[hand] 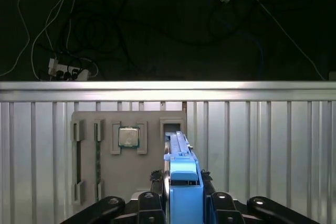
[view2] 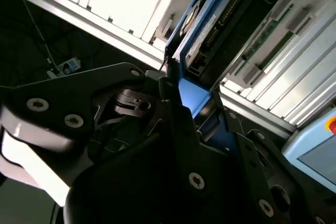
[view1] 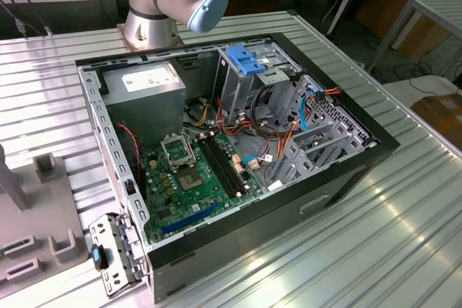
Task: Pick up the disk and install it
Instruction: 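Pick up the disk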
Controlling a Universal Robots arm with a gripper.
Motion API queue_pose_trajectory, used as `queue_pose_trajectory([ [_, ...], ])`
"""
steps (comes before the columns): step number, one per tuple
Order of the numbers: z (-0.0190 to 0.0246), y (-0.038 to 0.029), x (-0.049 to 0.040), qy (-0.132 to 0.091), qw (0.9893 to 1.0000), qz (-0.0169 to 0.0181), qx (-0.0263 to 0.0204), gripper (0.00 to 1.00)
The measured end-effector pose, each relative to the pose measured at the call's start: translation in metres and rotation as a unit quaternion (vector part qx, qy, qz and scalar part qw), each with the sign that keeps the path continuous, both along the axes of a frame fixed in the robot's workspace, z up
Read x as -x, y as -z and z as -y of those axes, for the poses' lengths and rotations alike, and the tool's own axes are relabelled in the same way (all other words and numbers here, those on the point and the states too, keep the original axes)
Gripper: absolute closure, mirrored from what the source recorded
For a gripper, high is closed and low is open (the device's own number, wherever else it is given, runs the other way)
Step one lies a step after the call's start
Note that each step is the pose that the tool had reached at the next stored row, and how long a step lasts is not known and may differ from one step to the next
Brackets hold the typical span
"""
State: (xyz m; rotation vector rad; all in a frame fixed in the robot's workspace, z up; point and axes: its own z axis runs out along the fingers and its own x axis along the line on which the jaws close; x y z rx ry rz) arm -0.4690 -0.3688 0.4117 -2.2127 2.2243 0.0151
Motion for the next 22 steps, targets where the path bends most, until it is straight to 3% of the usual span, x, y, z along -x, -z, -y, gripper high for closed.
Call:
queue_pose_trajectory([
  [2, 0.0000, -0.0262, 0.0000, 0.000, 1.0000, 0.0000, 0.0000, 0.63],
  [7, 0.0000, -0.0604, 0.0000, 0.000, 1.0000, 0.0000, 0.0000, 0.63],
  [9, 0.0000, -0.0661, 0.0000, 0.000, 1.0000, 0.0000, 0.0000, 0.63],
  [16, 0.0000, -0.1004, 0.0000, 0.000, 1.0000, 0.0000, 0.0000, 0.63],
  [22, 0.0001, -0.1019, -0.0033, 0.000, 1.0000, 0.0002, 0.0000, 0.63],
])
